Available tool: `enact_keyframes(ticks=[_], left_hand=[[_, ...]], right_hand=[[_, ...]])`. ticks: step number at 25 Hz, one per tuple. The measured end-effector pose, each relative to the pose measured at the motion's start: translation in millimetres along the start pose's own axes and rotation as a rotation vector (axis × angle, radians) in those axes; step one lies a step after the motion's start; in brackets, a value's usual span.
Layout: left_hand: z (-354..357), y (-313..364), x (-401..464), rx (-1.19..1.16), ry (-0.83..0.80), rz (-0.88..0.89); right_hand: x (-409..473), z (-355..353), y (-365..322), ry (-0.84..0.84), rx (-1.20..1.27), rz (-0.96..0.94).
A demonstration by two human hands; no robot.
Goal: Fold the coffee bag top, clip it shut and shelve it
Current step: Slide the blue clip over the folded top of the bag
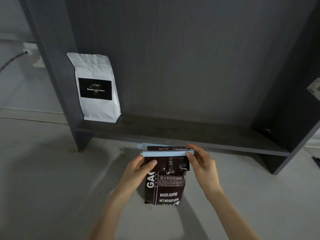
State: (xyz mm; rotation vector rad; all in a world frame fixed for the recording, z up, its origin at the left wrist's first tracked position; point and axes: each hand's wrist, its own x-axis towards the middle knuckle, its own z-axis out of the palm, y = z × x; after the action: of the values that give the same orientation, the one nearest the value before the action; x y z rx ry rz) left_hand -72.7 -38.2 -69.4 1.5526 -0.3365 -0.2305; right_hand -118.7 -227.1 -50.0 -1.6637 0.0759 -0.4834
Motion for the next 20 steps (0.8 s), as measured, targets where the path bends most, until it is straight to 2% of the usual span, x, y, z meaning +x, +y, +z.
enact_keyframes(ticks=[6, 10, 20], left_hand=[[1.1, 5.2, -1.8, 0.0, -0.001, 0.008], [2.6, 14.0, -3.9, -0.004, 0.048, 0.074], [1.8, 11.7, -4.2, 0.051, 0.113, 0.097]], right_hand=[[0.1, 0.7, 2.9, 0.004, -0.015, -0.027], [0.5, -2.6, 5.2, 0.006, 0.012, -0.018], [0.6, -7.6, 2.6, 0.005, -0.05, -0.042]])
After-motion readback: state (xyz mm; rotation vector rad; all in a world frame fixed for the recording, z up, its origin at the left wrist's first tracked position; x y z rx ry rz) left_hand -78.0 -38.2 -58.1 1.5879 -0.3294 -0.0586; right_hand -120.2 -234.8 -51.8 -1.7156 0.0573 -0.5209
